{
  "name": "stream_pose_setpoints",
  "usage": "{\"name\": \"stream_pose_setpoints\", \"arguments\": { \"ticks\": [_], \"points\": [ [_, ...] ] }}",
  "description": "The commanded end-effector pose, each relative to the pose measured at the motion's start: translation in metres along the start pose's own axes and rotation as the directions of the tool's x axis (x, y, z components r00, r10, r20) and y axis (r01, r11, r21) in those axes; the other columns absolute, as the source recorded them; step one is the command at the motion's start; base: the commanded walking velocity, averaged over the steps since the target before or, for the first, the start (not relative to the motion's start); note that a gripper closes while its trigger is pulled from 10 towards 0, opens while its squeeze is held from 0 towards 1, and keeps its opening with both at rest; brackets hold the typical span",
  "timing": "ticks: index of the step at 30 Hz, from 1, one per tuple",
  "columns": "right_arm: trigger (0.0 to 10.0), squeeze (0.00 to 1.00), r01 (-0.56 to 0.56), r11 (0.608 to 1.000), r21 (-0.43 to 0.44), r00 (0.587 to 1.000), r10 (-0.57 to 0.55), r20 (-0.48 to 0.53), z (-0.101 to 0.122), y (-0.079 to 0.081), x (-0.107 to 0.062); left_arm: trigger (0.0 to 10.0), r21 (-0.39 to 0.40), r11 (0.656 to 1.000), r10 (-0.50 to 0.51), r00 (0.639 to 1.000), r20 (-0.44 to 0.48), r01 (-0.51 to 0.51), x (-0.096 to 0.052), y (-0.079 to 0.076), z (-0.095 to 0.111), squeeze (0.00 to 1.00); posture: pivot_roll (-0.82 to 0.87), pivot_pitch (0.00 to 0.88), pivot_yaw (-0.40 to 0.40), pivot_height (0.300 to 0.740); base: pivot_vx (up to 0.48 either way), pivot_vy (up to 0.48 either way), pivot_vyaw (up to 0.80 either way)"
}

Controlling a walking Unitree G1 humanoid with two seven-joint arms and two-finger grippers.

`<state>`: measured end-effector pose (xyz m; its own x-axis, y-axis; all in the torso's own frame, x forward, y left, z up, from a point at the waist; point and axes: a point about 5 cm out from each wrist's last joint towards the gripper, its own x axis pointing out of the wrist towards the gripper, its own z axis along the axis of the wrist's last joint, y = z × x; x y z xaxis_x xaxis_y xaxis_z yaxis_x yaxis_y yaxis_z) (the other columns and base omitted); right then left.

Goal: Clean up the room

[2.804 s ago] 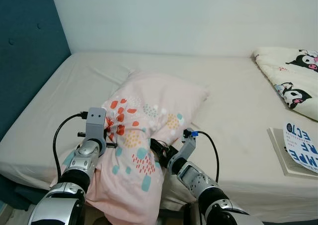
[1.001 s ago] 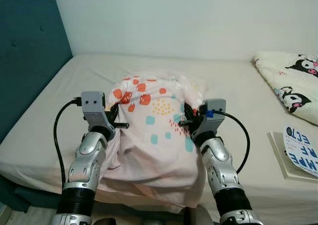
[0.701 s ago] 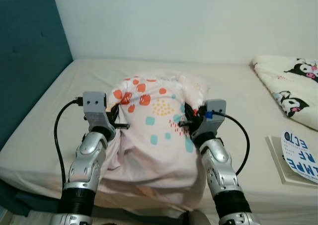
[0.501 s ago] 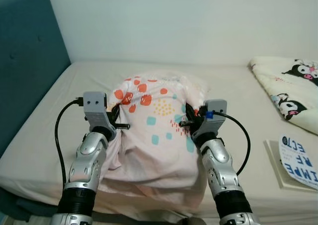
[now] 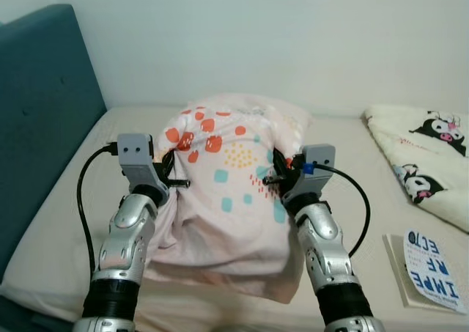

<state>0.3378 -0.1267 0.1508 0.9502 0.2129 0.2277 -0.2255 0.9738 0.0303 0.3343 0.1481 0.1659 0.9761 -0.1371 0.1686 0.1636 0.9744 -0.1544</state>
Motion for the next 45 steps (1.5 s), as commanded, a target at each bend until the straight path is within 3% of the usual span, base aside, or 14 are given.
{"name": "stream_pose_setpoints", "arguments": {
  "ticks": [1,14,21,33,38,45],
  "points": [
    [10.0,0.00,-0.036,0.999,-0.027,0.999,0.037,0.034,0.008,0.007,0.003,10.0,-0.004,1.000,-0.024,0.997,0.069,0.025,0.001,-0.008,0.012,0.00,0.02,0.000,-0.058,0.721,0.000,0.000,0.00],
    [10.0,0.00,-0.029,0.999,-0.045,0.999,0.029,-0.014,0.000,0.007,0.000,10.0,-0.037,0.999,0.016,0.998,0.054,-0.014,-0.005,-0.002,0.009,0.00,0.02,0.000,-0.061,0.721,0.000,0.000,0.00],
    [10.0,0.00,-0.029,0.999,-0.037,0.999,0.028,-0.021,-0.001,0.006,0.000,10.0,0.018,1.000,-0.014,0.999,0.044,0.013,-0.005,-0.004,0.008,0.00,0.03,0.000,-0.062,0.721,0.000,0.000,0.00],
    [10.0,0.00,-0.040,0.999,-0.024,0.999,0.039,-0.037,-0.004,0.009,-0.001,10.0,0.028,0.999,-0.021,0.999,0.036,0.020,-0.006,-0.004,0.007,0.00,0.03,0.000,-0.060,0.721,0.000,0.000,0.00],
    [10.0,0.00,-0.038,0.999,-0.023,0.998,0.037,-0.044,-0.005,0.007,-0.001,10.0,-0.003,1.000,-0.007,1.000,0.024,0.007,-0.006,-0.004,0.004,0.00,0.03,0.000,-0.060,0.721,0.000,0.000,0.00],
    [10.0,0.00,-0.036,0.996,-0.083,0.997,0.030,-0.064,-0.006,0.006,0.001,10.0,-0.009,1.000,0.027,1.000,-0.006,-0.027,-0.004,-0.003,0.000,0.00,0.02,0.000,-0.056,0.721,0.000,-0.137,0.34]
  ]
}}
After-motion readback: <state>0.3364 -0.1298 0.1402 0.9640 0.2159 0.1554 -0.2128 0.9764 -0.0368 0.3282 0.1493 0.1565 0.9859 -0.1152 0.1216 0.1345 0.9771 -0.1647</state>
